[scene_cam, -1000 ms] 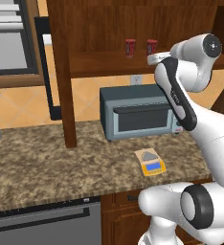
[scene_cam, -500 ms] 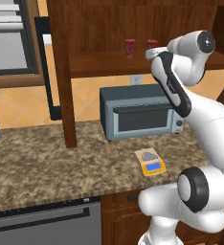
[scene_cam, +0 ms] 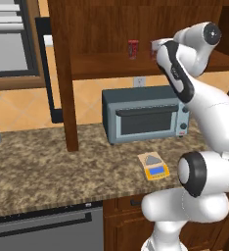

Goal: Pick the yogurt and place it on the digital scale for weighing, and close the cabinet.

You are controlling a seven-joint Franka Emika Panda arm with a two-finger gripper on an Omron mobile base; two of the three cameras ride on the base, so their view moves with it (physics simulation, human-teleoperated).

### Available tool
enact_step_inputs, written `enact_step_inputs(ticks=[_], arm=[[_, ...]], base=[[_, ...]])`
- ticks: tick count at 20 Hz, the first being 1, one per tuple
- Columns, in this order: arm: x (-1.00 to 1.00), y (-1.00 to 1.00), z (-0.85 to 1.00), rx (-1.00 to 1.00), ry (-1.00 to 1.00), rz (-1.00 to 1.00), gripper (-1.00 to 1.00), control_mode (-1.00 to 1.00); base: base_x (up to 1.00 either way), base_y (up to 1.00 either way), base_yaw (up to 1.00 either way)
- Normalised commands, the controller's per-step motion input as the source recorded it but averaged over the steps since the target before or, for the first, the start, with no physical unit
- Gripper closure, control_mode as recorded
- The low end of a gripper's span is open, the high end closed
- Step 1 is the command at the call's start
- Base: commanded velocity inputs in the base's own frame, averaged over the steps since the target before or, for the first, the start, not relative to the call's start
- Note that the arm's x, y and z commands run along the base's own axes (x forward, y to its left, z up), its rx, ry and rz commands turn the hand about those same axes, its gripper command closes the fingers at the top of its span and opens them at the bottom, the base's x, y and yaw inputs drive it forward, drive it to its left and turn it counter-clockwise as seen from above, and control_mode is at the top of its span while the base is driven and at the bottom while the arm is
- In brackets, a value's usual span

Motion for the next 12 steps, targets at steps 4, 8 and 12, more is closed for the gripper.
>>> enact_step_inputs(ticks=[4, 8, 12], arm=[[0.29, -0.22, 0.00, 0.00, 0.00, 0.00, -1.00, -1.00], [0.32, -0.10, 0.00, 0.01, 0.00, 0.00, -1.00, -1.00], [0.42, 0.01, 0.00, 0.00, 0.00, 0.01, -1.00, -1.00]], base=[[0.00, 0.00, 0.00], [0.00, 0.00, 0.00], [0.00, 0.00, 0.00]])
